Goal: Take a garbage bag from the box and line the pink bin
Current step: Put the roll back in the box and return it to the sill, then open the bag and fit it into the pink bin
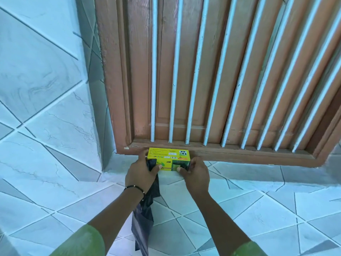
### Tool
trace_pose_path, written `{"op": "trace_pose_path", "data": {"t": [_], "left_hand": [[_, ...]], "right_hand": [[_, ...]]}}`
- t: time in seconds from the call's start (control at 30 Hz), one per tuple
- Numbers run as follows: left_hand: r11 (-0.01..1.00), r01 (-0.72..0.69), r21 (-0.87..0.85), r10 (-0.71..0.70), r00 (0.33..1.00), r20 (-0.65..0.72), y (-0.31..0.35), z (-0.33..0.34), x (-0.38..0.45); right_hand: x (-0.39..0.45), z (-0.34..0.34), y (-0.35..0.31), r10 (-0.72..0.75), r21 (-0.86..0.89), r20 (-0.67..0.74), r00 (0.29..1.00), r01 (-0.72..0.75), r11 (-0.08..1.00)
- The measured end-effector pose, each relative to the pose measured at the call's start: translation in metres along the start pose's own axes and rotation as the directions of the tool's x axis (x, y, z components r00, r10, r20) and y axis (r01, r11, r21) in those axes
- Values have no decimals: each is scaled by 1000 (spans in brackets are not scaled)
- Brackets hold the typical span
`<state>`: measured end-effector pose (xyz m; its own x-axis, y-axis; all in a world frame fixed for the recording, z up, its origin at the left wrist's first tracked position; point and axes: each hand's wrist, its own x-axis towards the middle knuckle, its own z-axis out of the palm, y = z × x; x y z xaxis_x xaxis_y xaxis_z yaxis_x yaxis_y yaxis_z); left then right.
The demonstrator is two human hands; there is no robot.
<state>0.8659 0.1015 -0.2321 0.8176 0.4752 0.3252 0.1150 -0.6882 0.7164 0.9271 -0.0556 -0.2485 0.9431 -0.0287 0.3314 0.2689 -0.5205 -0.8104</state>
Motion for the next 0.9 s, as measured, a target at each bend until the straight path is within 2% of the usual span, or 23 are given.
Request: {"op": "trace_pose_path", "data": {"t": [0.13,0.27,0.33,0.43,0.47,0.53,0.57,0.63,0.7,0.73,0.77,0.83,0.9], "left_hand": [[999,-3,33,4,1000,-13,4,5,4],[1000,-16,11,16,1000,-15,5,5,-1],[1000,-23,-17,22,999,-37,5,3,-9],[996,-8,-85,1,997,-83,5,0,-29],[993,-1,-121,-11,996,-93,5,-2,-35],[982,23,-189,-41,995,-91,5,-5,-50],[974,41,-222,-60,995,-81,6,-6,-56],[954,69,-292,-90,994,-59,10,-10,-69],[924,89,-371,-108,994,-31,14,-14,-84],[914,95,-394,-109,994,-13,15,-15,-89],[907,105,-408,-111,994,9,15,-17,-95],[884,129,-450,-119,992,49,14,-22,-103],[823,194,-534,-154,981,118,14,-29,-112]], "right_hand": [[-4,7,-1,-48,-120,-106,993,35,992],[-7,7,-2,-76,-109,-113,991,64,992],[-9,3,0,-52,-11,-73,996,52,999],[-29,-13,4,-8,275,-35,999,18,961],[-40,-18,6,14,324,1,1000,-13,946],[-74,-23,11,73,296,175,982,-123,947],[-91,-24,11,108,247,302,947,-187,951],[-121,-26,2,140,180,539,831,-276,944],[-144,-27,-7,104,215,651,752,-313,925],[-151,-27,-10,89,227,654,751,-307,924],[-157,-28,-11,78,217,619,782,-265,939],[-163,-30,-14,56,166,468,882,-149,975],[-164,-34,-14,62,189,353,934,-136,972]]}}
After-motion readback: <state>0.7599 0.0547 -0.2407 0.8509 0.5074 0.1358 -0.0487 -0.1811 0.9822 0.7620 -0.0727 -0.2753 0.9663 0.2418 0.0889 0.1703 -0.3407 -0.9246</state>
